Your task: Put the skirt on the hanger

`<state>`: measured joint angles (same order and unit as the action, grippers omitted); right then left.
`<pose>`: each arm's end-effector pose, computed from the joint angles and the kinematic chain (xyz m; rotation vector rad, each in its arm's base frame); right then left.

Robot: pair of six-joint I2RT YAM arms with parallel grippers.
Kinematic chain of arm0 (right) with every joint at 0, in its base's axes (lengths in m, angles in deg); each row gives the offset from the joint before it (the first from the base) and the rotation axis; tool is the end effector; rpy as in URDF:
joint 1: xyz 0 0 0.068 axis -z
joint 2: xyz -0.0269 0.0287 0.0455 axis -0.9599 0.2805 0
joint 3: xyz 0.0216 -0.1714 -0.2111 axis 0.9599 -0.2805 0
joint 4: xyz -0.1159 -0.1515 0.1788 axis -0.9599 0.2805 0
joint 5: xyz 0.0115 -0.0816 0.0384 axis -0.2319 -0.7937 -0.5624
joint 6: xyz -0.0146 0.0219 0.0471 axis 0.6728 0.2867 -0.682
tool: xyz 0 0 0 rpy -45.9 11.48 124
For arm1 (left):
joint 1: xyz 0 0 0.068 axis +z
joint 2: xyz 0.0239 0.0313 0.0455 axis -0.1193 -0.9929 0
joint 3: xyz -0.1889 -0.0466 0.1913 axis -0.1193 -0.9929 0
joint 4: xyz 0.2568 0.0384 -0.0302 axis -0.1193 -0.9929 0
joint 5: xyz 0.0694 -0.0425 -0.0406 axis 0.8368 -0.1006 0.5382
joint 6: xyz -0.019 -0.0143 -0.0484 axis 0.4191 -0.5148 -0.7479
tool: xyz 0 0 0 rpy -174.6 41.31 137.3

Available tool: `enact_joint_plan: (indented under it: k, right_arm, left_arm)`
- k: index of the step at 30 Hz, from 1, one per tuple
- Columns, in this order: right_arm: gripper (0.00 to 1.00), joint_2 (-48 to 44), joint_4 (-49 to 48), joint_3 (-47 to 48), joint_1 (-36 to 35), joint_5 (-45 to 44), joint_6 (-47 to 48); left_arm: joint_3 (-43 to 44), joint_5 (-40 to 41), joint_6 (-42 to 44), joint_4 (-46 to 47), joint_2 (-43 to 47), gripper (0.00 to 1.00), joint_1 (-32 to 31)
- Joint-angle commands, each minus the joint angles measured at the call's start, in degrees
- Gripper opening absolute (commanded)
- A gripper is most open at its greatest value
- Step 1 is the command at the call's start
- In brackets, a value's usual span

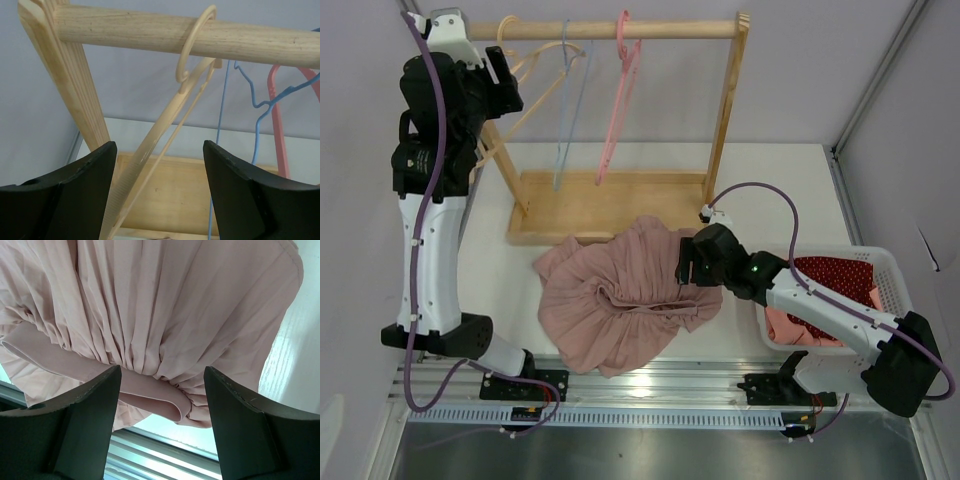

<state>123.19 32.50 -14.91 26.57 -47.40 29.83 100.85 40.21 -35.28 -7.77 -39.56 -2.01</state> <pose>0.1807 0.1828 0.2687 -0.1192 2.3942 0.4341 0.2549 -0.0319 0.5745 -0.1229 1.6328 -0.0103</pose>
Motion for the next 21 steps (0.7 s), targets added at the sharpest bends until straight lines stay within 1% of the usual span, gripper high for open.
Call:
enact_joint_plan:
  k: [1, 7, 10, 16, 19, 20, 21]
  right_arm:
    - [0.72, 0.1, -1.8, 1.5, 0.6, 0.8, 1.2]
    - [0.72, 0.1, -1.5, 1.7, 0.8, 1.4, 1.7]
    - [0.72, 0.1, -1.6, 1.7, 1.1, 1.4, 1.8]
    - [0.72, 0.1, -1.9, 1.4, 1.4, 1.7, 1.9]
    - [0.72, 0.4, -2.1, 1.4, 1.6, 2.0, 1.9]
    - [0.72, 0.5, -2.1, 1.3, 1.7, 2.1, 1.9]
    - [0.72, 0.4, -2.1, 1.4, 1.7, 2.0, 1.9]
  left_arm:
    - [-0.4, -3.9, -0.2, 2.1, -0.7, 0.76, 2.2]
    - [-0.9, -6.2, -0.9, 2.6, -2.6, 0.74, 3.7]
    - [-0.6, -9.7, -1.4, 2.9, -3.5, 0.74, 3.9]
    - [-0.4, -11.1, -1.7, 2.5, -4.6, 0.69, 3.9]
    - [-0.5, -11.2, -1.7, 2.3, -4.7, 0.65, 3.9]
    - [-0.6, -11.3, -1.8, 2.4, -4.8, 0.61, 3.9]
    - [-0.7, -11.5, -1.9, 2.3, -4.8, 0.60, 3.9]
